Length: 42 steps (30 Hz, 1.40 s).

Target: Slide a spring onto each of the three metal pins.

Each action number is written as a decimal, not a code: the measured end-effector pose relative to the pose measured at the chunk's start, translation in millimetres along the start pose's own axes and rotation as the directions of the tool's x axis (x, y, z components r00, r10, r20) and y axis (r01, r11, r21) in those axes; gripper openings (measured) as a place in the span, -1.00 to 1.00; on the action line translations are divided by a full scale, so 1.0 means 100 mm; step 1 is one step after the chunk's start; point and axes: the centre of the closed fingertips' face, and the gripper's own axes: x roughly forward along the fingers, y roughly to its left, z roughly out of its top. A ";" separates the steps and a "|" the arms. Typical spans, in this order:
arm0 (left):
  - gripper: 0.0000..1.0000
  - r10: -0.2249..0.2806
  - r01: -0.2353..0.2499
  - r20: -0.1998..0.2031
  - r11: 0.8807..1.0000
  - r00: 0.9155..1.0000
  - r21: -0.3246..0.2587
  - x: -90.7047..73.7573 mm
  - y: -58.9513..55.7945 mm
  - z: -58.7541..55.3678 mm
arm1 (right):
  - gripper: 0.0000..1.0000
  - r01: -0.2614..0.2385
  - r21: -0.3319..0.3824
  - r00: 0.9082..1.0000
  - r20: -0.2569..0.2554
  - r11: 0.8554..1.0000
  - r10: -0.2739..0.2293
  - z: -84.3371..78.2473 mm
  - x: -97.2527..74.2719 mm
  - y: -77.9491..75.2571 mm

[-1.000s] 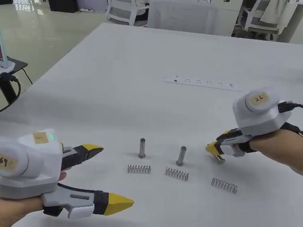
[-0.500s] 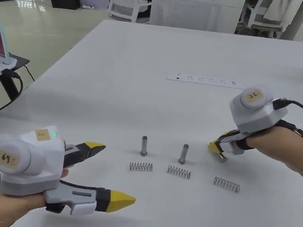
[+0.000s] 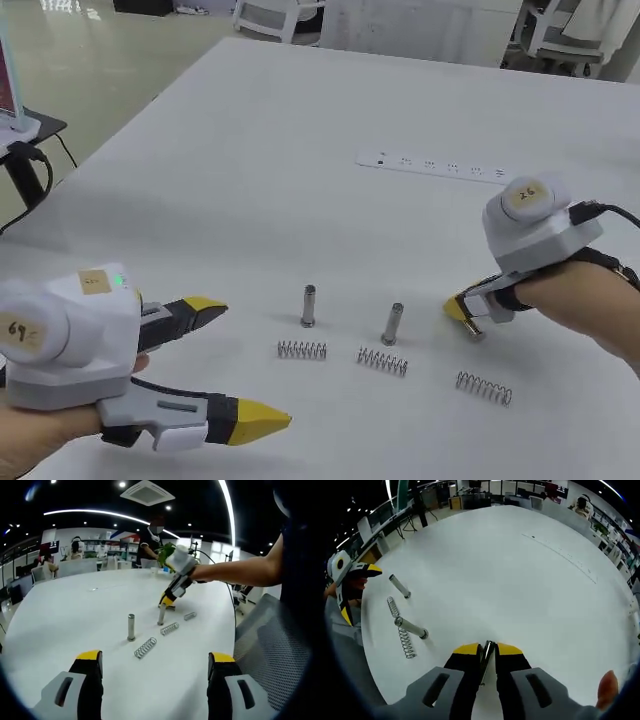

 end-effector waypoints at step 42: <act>0.63 -0.008 0.008 -0.003 1.000 1.000 0.012 0.00 -0.03 0.02 | -0.90 0.068 0.040 0.997 -0.034 0.997 -0.066 -0.03 -0.13 0.04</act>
